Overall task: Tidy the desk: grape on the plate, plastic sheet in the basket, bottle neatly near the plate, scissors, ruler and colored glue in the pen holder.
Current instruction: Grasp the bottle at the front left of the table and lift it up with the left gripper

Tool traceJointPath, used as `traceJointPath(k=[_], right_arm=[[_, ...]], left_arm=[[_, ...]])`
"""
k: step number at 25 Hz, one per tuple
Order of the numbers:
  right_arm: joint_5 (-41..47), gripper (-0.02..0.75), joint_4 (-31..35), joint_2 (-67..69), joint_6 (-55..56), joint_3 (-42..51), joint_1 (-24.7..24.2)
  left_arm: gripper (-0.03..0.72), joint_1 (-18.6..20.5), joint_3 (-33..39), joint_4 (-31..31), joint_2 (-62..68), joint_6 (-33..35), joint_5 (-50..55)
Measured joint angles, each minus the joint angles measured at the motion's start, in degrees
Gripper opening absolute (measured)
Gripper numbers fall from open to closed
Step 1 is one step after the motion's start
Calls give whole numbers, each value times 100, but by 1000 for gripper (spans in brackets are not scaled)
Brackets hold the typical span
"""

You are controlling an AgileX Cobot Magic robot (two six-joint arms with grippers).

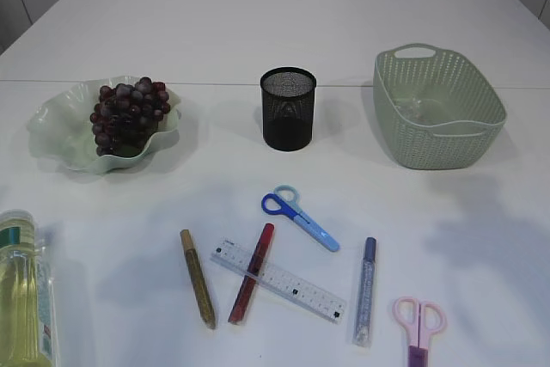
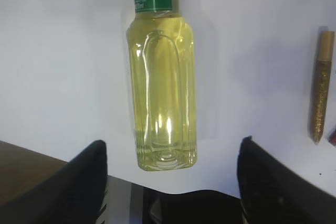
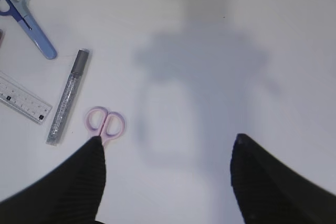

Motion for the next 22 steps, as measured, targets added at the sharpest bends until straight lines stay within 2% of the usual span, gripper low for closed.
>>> traceJointPath(k=[4, 17, 22], right_arm=[[0, 575, 2, 0, -43, 0, 0], [-5, 575, 2, 0, -43, 0, 0], [-14, 575, 2, 0, -43, 0, 0]], left_arm=[[603, 0, 0, 0, 454, -18, 0], [596, 0, 0, -177, 1801, -74, -307], [665, 26, 0, -190, 1881, -112, -466]])
